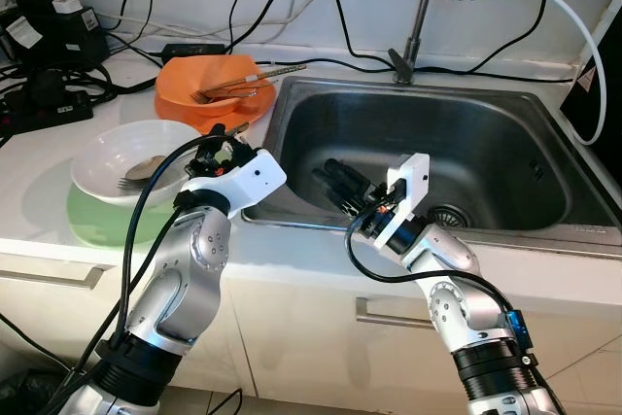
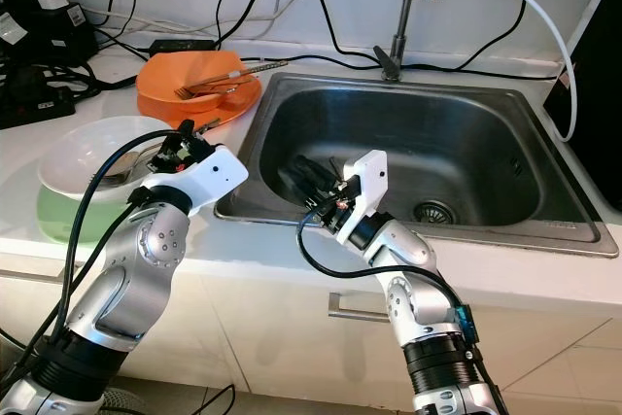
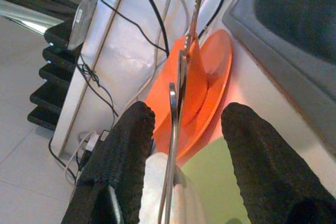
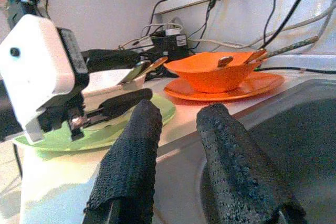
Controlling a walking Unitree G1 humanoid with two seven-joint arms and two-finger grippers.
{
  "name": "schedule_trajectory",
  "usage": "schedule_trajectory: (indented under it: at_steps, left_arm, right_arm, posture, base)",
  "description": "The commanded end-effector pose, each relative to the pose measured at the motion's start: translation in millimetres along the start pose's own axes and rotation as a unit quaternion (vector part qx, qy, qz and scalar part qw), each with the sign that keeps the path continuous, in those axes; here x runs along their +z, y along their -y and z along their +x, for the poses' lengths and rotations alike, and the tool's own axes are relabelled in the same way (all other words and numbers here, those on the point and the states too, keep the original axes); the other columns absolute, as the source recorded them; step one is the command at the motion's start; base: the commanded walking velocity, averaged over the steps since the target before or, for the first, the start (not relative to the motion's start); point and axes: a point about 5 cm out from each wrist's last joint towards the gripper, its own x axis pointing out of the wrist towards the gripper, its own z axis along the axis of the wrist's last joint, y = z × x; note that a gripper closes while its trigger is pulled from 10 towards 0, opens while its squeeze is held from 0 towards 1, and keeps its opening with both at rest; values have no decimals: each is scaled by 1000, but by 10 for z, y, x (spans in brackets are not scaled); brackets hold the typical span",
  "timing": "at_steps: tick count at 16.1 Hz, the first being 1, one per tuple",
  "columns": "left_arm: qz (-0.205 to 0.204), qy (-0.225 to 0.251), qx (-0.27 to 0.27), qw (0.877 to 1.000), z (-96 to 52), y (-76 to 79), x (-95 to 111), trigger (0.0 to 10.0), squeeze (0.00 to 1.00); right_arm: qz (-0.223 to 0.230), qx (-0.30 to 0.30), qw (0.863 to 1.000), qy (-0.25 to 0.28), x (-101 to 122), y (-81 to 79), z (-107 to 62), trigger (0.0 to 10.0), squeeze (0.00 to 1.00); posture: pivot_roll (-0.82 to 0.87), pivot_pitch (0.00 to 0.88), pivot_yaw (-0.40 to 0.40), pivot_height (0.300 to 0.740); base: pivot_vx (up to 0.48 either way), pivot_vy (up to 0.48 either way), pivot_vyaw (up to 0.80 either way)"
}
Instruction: Kitchen organization
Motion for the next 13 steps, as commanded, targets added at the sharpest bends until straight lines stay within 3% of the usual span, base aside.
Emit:
schedule_trajectory:
  at_steps: [1, 2, 3, 4, 5, 6, 13]
  left_arm:
    - [1, -2, 6, 1000, 26, -20, -6, 10000, 0]
    - [0, -2, 6, 1000, 27, -19, -7, 10000, 0]
    - [0, -2, 6, 1000, 30, -18, -8, 8275, 0]
    - [-1, -1, 5, 1000, 36, -17, -4, 4157, 0]
    - [-1, -2, 5, 1000, 39, -13, -9, 1020, 0]
    - [-1, -2, 4, 1000, 41, -11, -13, 275, 0]
    - [1, -7, 2, 1000, 50, 19, -53, 0, 0]
  right_arm:
    - [-3, 13, 1000, 10, 65, -15, -4, 10000, 0]
    - [-3, 14, 1000, 10, 68, -18, -4, 10000, 0]
    - [-1, 16, 1000, 11, 72, -23, -5, 10000, 0]
    - [-3, 11, 1000, 12, 73, -23, -4, 10000, 0]
    - [-1, 10, 1000, 12, 62, -32, -2, 10000, 0]
    - [1, 12, 1000, 13, 61, -40, -1, 10000, 0]
    - [4, 17, 1000, 5, 4, -101, 35, 10000, 0]
  posture:
    - [87, 27, -10, 740]
    - [86, 25, -10, 740]
    - [86, 25, -10, 740]
    - [86, 25, -10, 740]
    - [86, 27, -7, 740]
    - [86, 28, -6, 740]
    - [85, 28, -8, 740]
  base:
    - [0, 0, 0]
    - [0, 0, 0]
    - [0, 0, 0]
    - [0, 0, 0]
    - [0, 0, 0]
    - [0, 0, 0]
    - [0, 0, 0]
